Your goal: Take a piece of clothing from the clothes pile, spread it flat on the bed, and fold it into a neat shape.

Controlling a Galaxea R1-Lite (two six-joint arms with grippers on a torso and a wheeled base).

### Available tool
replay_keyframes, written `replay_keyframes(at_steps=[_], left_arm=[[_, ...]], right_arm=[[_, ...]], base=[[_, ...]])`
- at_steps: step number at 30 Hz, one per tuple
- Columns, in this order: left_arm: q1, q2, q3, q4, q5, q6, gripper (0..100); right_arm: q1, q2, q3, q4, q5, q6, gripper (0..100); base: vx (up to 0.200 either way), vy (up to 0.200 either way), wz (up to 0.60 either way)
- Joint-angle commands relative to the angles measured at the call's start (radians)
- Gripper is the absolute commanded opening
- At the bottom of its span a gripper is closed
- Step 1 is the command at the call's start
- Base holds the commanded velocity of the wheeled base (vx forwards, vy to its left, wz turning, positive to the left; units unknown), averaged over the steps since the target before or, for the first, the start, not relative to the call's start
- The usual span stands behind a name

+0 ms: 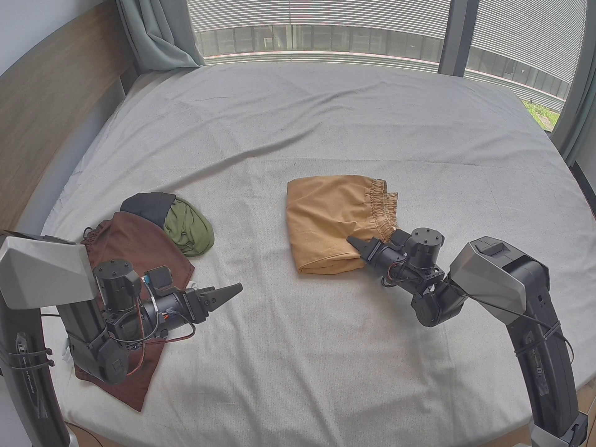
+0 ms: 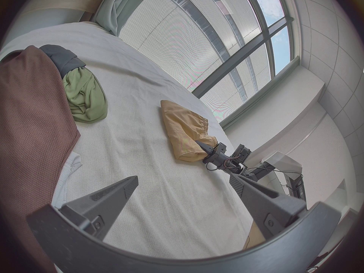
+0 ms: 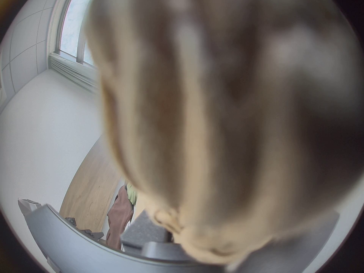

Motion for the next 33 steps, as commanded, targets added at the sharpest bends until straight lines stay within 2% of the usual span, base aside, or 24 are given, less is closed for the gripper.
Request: replay_keyframes(at_steps=[1,4,9,17,21,23,25,28,30,33], left_arm=[[0.0,0.002,-0.001,-0.001,0.0,-0.001,100],[0.0,0.002,-0.001,-0.001,0.0,-0.001,100],[0.0,0.001,-0.001,-0.001,0.0,-0.001,100],[-0.001,-0.001,-0.003,-0.001,0.0,-0.001,100],[0.0,-0.002,-0.004,-0.001,0.0,-0.001,100],[0.0,-0.002,-0.004,-0.001,0.0,-0.001,100],[0.0,-0.004,-0.004,-0.001,0.0,-0.001,100],[0.0,-0.004,-0.004,-0.001,0.0,-0.001,100],[0.0,-0.004,-0.006,-0.001,0.0,-0.001,100],[0.0,-0.004,-0.006,-0.001,0.0,-0.001,100]], right_arm=[[0.0,0.014,0.001,0.002,0.0,0.001,100],[-0.001,0.014,-0.002,-0.002,-0.001,0.001,100],[-0.001,-0.02,0.096,-0.024,0.0,-0.004,100],[0.01,-0.201,0.443,-0.033,0.006,-0.094,100],[0.04,-0.291,0.541,-0.077,0.011,-0.101,100],[0.04,-0.291,0.541,-0.077,0.011,-0.101,100],[0.04,-0.426,0.577,-0.073,0.083,-0.09,100],[0.04,-0.471,0.567,-0.074,0.1,-0.071,100],[0.031,-0.512,0.509,-0.07,0.117,-0.013,100],[0.027,-0.511,0.4,-0.036,0.123,0.027,100]], base=[[0.0,0.0,0.0],[0.0,0.0,0.0],[0.0,0.0,0.0],[0.0,0.0,0.0],[0.0,0.0,0.0],[0.0,0.0,0.0],[0.0,0.0,0.0],[0.0,0.0,0.0],[0.0,0.0,0.0],[0.0,0.0,0.0]])
